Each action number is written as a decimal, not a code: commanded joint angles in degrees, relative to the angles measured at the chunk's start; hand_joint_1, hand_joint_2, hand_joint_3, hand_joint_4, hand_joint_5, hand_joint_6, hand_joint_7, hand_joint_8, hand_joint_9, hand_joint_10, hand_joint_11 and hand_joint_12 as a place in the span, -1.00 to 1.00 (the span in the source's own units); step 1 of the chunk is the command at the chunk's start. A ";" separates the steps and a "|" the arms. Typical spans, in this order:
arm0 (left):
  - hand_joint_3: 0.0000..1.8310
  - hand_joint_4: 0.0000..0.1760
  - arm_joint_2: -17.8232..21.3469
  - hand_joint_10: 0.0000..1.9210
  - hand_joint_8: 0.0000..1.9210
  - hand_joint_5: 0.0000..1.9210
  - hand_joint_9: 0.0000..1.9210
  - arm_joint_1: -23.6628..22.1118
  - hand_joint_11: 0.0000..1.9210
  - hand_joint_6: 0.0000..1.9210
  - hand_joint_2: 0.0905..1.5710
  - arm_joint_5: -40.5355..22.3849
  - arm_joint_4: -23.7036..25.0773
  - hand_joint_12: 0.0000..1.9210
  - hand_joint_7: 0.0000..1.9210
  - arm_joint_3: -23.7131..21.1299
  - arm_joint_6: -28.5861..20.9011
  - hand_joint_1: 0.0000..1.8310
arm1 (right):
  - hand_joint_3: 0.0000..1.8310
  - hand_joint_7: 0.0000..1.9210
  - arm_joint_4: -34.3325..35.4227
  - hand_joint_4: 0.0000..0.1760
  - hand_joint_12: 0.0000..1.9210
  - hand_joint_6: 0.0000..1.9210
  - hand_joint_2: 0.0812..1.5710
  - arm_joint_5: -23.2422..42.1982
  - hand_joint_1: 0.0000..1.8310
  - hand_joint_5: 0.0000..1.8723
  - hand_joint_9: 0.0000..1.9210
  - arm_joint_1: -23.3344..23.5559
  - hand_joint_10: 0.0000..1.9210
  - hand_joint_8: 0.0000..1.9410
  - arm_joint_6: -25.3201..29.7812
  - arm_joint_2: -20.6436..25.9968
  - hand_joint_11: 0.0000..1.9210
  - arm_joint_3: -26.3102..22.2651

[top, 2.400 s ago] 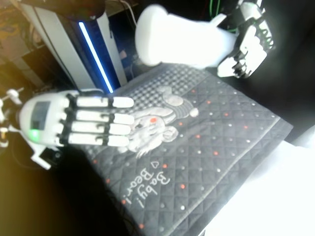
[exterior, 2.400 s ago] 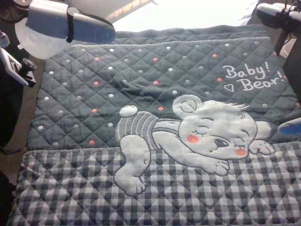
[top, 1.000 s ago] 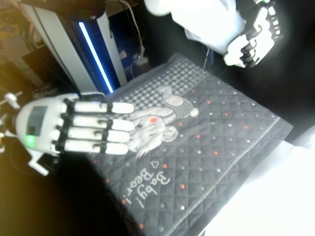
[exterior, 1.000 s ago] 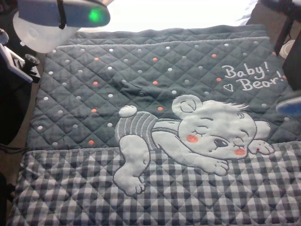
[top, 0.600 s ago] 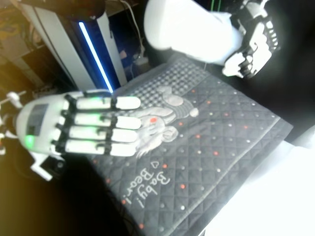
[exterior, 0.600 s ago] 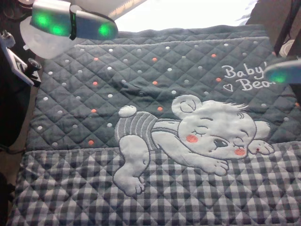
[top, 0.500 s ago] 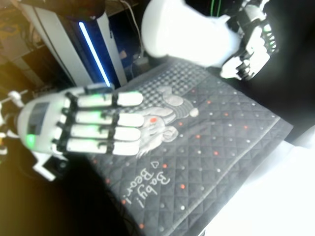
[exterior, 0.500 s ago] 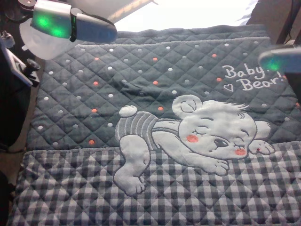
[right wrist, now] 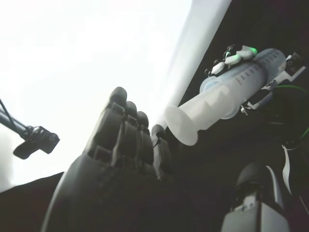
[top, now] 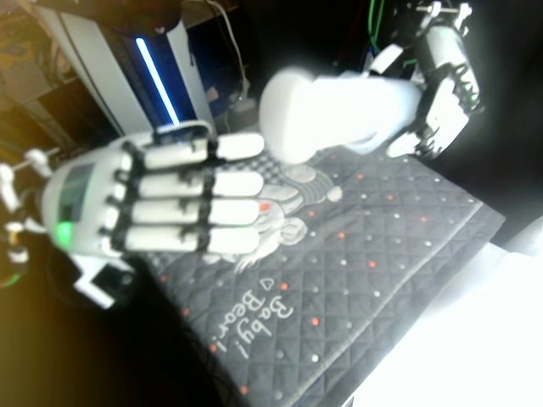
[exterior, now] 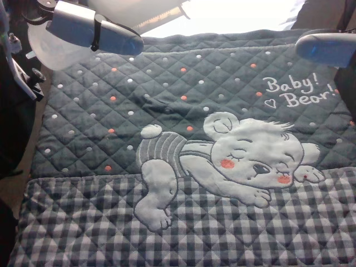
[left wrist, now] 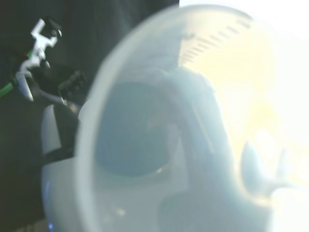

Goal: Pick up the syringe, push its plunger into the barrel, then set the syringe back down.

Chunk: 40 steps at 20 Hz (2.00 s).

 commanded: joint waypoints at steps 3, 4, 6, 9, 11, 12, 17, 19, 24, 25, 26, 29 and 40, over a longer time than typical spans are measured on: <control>-1.00 1.00 -0.76 1.00 1.00 -0.08 0.20 -1.95 0.34 1.00 0.50 -5.12 -2.03 1.00 0.02 0.84 -2.35 0.79 | -0.99 -1.00 1.59 -0.31 -0.99 -1.00 0.11 6.78 -0.64 -1.00 -1.00 1.41 -1.00 -1.00 0.03 -0.25 -0.86 0.30; -1.00 1.00 -1.13 1.00 1.00 -0.13 0.17 -2.31 0.33 1.00 0.49 -4.89 -1.24 1.00 -0.02 1.05 -2.35 0.79 | -0.99 -1.00 1.48 -0.29 -0.99 -1.00 0.11 6.78 -0.63 -1.00 -1.00 1.55 -1.00 -1.00 0.01 -0.52 -0.86 0.30; -1.00 1.00 -1.54 1.00 1.00 -0.17 0.12 -2.69 0.27 1.00 0.52 -4.71 -0.43 1.00 -0.04 1.20 -2.35 0.73 | -0.99 -0.99 1.47 -0.13 -0.99 -1.00 0.13 6.79 -0.62 -1.00 -0.99 1.61 -0.99 -1.00 0.01 -0.89 -0.84 0.31; -1.00 1.00 -2.26 1.00 1.00 -0.21 0.15 -3.14 0.28 1.00 0.52 -4.40 0.61 1.00 -0.01 1.58 -2.35 0.70 | -0.99 -0.98 1.38 -0.38 -0.98 -1.00 0.15 6.79 -0.66 -1.00 -0.95 1.66 -0.99 -0.99 0.00 -1.58 -0.82 0.34; -1.00 1.00 -2.82 1.00 1.00 -0.19 0.15 -3.34 0.28 1.00 0.49 -4.52 1.04 1.00 0.00 1.99 -2.35 0.64 | -0.99 -0.99 1.30 -0.42 -0.98 -1.00 0.17 6.79 -0.66 -1.00 -0.95 1.68 -0.99 -1.00 0.00 -2.07 -0.84 0.40; -1.00 1.00 -2.96 1.00 1.00 -0.18 0.16 -3.57 0.29 1.00 0.49 -4.65 1.00 1.00 0.00 2.08 -2.35 0.64 | -0.99 -1.00 1.29 -0.46 -0.98 -1.00 0.17 6.79 -0.66 -1.00 -0.95 1.68 -0.99 -1.00 0.00 -2.32 -0.83 0.43; -1.00 1.00 -3.45 1.00 1.00 -0.23 0.09 -4.42 0.24 1.00 0.52 -4.93 1.18 1.00 -0.03 2.11 -3.21 0.71 | -1.00 -1.00 1.29 0.06 -1.00 -1.00 0.15 6.80 -0.90 -1.00 -1.00 1.68 -1.00 -1.00 0.00 -3.47 -0.93 0.62; -0.99 1.00 -3.76 1.00 1.00 -0.22 0.11 -4.85 0.25 1.00 0.53 -4.77 1.95 1.00 -0.02 2.11 -3.21 0.72 | -0.99 -1.00 1.29 0.06 -1.00 -1.00 0.17 6.80 -0.92 -1.00 -1.00 1.68 -1.00 -1.00 0.00 -3.83 -0.93 0.75; -1.00 1.00 -4.78 1.00 1.00 -0.22 0.04 -6.55 0.18 1.00 0.49 -4.39 4.35 1.00 -0.06 2.27 -5.25 0.75 | -0.98 -1.00 1.29 -1.00 -1.00 -1.00 0.21 6.79 -1.00 -1.00 -1.00 1.68 -1.00 -1.00 0.00 -5.11 -1.00 1.12; -1.00 1.00 -5.01 1.00 1.00 -0.23 0.04 -6.95 0.19 1.00 0.49 -4.32 4.93 1.00 -0.06 2.30 -5.25 0.74 | -0.98 -1.00 1.29 -1.00 -1.00 -1.00 0.22 6.78 -1.00 -1.00 -1.00 1.68 -1.00 -1.00 0.00 -5.33 -1.00 1.21; -1.00 1.00 -5.18 1.00 1.00 -0.28 0.03 -7.37 0.20 1.00 0.50 -4.26 5.42 1.00 -0.09 2.31 -5.25 0.71 | -1.00 -1.00 1.29 -1.00 -0.99 -1.00 0.18 6.76 -0.94 -1.00 -1.00 1.68 -1.00 -1.00 0.00 -5.66 -0.97 1.33; -1.00 1.00 -5.55 1.00 1.00 -0.27 0.06 -8.12 0.22 1.00 0.48 -3.81 6.77 1.00 -0.10 2.35 -5.37 0.79 | -1.00 -1.00 1.30 -1.00 -0.98 -1.00 0.16 6.73 -0.89 -0.99 -1.00 1.68 -1.00 -1.00 0.00 -6.27 -0.95 1.56; -1.00 1.00 -5.86 1.00 1.00 -0.14 0.09 -8.68 0.22 1.00 0.42 2.23 19.49 1.00 0.00 4.41 -6.49 0.78 | -1.00 -1.00 2.07 -1.00 -0.95 -1.00 0.11 1.11 -0.96 -0.98 -1.00 1.68 -1.00 -1.00 0.01 -5.32 -0.88 3.50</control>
